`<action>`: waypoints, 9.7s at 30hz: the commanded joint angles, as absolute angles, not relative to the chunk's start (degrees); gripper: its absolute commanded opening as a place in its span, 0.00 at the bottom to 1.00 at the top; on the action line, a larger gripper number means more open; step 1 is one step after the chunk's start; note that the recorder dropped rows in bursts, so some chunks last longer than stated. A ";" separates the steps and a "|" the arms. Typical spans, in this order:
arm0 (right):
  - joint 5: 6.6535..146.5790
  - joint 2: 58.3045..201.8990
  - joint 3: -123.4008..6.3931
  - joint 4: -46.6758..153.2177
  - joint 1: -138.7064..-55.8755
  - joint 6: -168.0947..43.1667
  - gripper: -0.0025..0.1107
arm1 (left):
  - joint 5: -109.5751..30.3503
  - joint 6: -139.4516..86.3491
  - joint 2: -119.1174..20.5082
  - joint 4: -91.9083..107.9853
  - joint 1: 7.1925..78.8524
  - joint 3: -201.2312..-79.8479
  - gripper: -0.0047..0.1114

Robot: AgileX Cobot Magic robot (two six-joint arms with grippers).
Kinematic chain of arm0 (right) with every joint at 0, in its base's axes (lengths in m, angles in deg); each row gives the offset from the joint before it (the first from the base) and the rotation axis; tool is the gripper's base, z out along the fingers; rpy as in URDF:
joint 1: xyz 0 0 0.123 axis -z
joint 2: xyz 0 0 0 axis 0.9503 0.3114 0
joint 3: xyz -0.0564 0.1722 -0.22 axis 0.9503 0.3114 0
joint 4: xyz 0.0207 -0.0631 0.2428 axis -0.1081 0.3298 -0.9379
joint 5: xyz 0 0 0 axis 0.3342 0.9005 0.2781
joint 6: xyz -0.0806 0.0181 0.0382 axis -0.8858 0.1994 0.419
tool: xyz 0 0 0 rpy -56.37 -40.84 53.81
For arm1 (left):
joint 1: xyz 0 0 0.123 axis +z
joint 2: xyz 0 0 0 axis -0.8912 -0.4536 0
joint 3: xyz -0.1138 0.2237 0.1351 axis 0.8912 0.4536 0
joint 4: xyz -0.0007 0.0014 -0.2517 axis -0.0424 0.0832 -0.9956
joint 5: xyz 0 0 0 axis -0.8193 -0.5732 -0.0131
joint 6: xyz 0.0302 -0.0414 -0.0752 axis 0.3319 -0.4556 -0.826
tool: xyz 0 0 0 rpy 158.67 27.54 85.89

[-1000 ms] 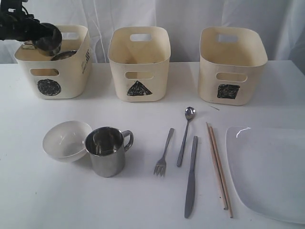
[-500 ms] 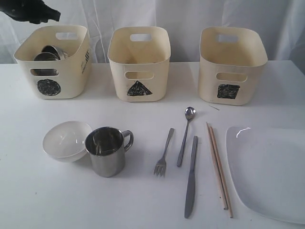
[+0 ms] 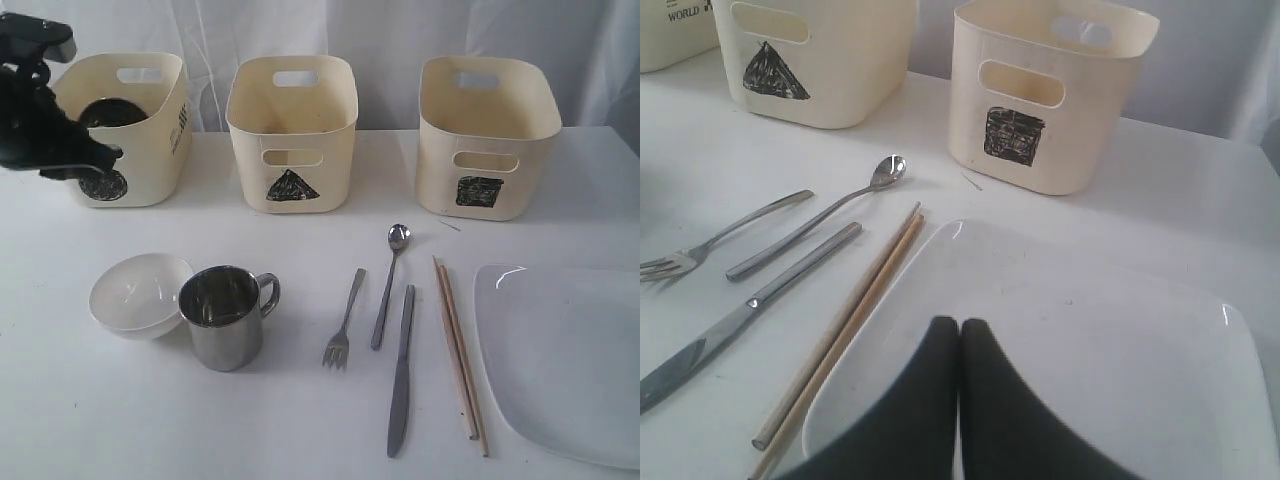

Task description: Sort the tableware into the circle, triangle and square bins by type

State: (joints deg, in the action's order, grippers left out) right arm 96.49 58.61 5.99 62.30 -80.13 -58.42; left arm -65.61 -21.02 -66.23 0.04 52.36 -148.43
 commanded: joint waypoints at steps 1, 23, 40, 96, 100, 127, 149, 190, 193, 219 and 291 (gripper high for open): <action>96.34 58.30 6.39 62.28 -79.81 -58.33 0.02 | -61.83 -20.96 -59.57 -5.33 52.03 -139.70 0.35; 96.34 58.30 6.39 62.28 -79.81 -58.33 0.02 | -53.95 -26.08 -61.10 -8.45 52.03 -126.05 0.57; 96.34 58.30 6.39 62.28 -79.81 -58.33 0.02 | -41.65 -28.08 -77.99 -8.69 52.03 -126.05 0.57; 96.34 58.30 6.39 62.28 -79.81 -58.33 0.02 | -54.52 -20.42 -99.44 -1.84 60.61 -187.26 0.49; 96.34 58.30 6.39 62.28 -79.81 -58.33 0.02 | -64.00 -20.84 -96.57 -2.07 60.61 -187.26 0.46; 96.34 58.30 6.39 62.28 -79.81 -58.33 0.02 | -78.49 -0.13 -72.21 -27.44 46.85 -147.67 0.58; 96.34 58.30 6.39 62.28 -79.81 -58.33 0.02 | -73.83 1.42 -79.69 -28.42 46.34 -143.83 0.58; 96.34 58.30 6.39 62.28 -79.81 -58.33 0.02 | -46.06 -12.10 -94.52 -10.53 60.58 -183.39 0.46; 96.34 58.30 6.39 62.28 -79.81 -58.33 0.02 | -50.47 -10.98 -91.49 -10.70 60.58 -183.11 0.46; 96.34 58.30 6.39 62.28 -79.81 -58.33 0.02 | -45.13 -18.41 -40.00 -11.43 60.58 -129.35 0.04; 96.34 58.30 6.39 62.28 -79.81 -58.33 0.02 | -42.62 -32.30 20.51 -2.91 60.58 -79.85 0.04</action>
